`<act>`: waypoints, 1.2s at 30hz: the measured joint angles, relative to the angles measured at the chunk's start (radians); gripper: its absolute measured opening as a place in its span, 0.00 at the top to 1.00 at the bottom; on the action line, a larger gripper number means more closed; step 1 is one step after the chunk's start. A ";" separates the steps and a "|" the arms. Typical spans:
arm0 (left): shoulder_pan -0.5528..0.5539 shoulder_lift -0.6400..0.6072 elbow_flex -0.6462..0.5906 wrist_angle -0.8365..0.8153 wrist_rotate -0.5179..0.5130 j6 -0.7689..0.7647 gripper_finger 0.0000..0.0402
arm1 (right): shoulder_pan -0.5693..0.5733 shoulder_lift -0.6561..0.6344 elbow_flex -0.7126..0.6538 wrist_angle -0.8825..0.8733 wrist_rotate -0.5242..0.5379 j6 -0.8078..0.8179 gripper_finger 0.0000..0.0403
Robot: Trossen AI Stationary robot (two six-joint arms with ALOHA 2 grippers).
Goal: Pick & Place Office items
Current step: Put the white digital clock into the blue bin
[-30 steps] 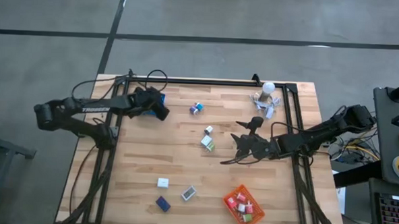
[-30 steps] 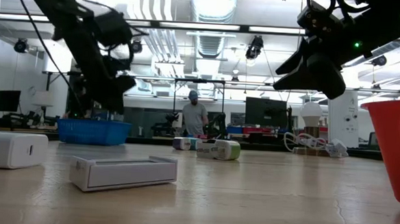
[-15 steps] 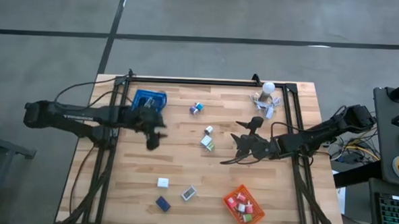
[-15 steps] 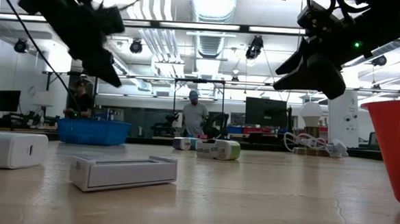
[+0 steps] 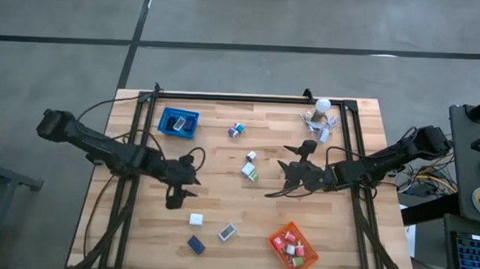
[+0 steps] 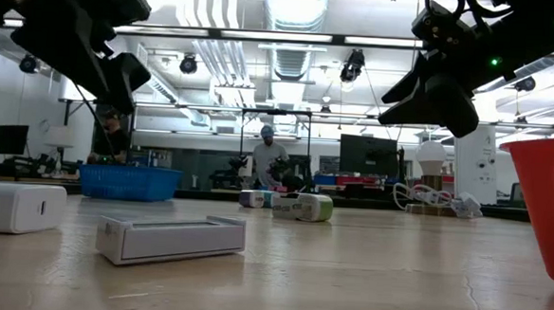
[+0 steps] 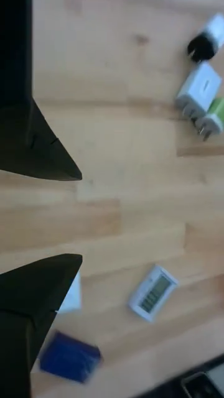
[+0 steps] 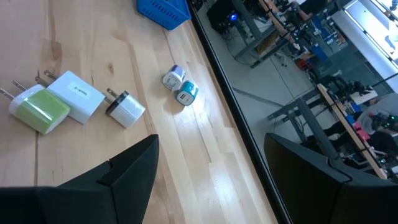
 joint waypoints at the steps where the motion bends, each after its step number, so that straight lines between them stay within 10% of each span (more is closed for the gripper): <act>1: -0.006 0.019 0.000 0.023 -0.002 -0.034 0.48 | 0.000 0.000 0.000 0.000 0.000 0.000 0.29; 13: -0.069 0.281 0.067 0.124 -0.007 -0.407 0.48 | 0.000 0.000 0.000 -0.003 0.000 0.018 0.29; 36: -0.183 0.717 0.516 0.116 0.046 -0.663 0.48 | 0.000 0.000 0.000 -0.009 0.000 0.033 0.29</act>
